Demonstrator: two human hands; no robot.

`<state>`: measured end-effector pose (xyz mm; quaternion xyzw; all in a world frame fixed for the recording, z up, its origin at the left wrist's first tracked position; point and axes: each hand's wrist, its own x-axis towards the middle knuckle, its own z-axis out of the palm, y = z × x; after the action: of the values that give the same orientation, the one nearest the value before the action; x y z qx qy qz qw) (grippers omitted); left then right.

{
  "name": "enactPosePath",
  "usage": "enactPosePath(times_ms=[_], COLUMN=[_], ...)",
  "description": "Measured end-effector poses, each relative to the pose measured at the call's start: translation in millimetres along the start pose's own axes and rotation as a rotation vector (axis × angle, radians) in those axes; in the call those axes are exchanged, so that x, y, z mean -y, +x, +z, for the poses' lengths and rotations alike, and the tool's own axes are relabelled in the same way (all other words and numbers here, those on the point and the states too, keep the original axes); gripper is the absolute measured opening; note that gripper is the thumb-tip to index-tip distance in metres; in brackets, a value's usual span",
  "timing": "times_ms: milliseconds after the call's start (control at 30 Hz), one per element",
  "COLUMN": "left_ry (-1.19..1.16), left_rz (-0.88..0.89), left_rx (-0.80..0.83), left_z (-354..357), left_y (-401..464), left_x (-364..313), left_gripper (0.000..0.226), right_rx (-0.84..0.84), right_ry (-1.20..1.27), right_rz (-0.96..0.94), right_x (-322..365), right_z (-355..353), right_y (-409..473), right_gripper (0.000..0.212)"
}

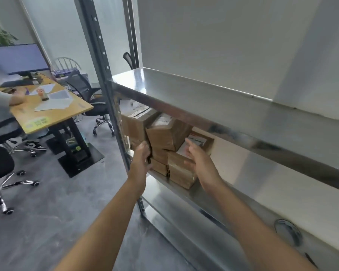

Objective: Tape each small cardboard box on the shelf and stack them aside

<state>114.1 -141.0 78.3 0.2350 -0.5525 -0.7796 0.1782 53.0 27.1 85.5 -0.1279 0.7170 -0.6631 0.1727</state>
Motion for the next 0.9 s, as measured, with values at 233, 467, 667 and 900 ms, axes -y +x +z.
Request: enactPosePath(times_ms=[233,467,667,900], left_ry=[0.056,-0.002,0.039,0.062], left_rz=[-0.076,-0.159,-0.130,-0.127], left_rx=[0.111,0.109,0.096,0.273], left_z=[-6,1,-1,5], left_y=[64,82,98,107], left_x=[-2,5,16,14], left_gripper=[0.057,0.047,0.045,0.038], right_rx=[-0.211,-0.314,-0.422,-0.522], right_ry=[-0.099,-0.124,-0.133,-0.043], right_rz=[0.097,0.180,0.214,0.282], right_x=[22,22,22,27], right_z=[43,65,65,50], right_y=[54,76,79,83], right_gripper=[0.053,0.062,0.060,0.091])
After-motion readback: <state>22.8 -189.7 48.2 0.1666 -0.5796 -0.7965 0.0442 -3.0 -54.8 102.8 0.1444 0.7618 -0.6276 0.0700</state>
